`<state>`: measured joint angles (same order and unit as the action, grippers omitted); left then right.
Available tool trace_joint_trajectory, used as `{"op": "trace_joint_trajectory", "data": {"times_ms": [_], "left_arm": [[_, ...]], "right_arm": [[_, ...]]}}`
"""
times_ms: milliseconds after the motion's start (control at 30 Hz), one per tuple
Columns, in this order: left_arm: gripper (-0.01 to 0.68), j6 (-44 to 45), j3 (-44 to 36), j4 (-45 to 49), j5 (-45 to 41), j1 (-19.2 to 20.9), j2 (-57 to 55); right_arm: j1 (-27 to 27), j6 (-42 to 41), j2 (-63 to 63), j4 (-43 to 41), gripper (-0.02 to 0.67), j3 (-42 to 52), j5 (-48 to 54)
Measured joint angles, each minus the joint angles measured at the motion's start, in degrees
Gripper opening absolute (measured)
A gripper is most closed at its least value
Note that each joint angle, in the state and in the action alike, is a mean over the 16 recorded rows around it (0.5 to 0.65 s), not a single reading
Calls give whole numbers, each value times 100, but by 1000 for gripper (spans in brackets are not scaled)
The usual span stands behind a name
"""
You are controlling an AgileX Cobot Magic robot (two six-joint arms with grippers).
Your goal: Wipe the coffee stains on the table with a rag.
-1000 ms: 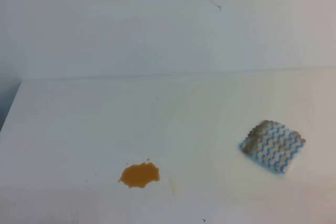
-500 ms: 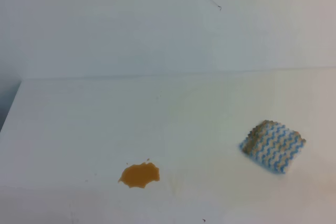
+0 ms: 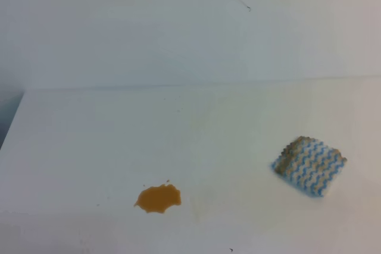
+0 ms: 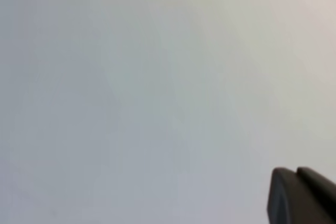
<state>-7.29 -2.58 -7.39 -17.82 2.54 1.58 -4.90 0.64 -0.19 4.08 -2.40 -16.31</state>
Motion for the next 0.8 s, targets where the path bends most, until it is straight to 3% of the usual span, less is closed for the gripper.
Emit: {"op": "trace_joint_trajectory", "data": {"times_ms": [233, 467, 800], "left_arm": [[0, 0, 0, 0, 0, 0, 0], [0, 0, 0, 0, 0, 0, 0], [0, 0, 0, 0, 0, 0, 0]], "right_arm": [[0, -341, 458, 231, -4, -963, 1915], [11, -840, 1841, 334, -3, -2444, 4024], [41, -1712, 4867, 1025, -3, -3952, 5002]]}}
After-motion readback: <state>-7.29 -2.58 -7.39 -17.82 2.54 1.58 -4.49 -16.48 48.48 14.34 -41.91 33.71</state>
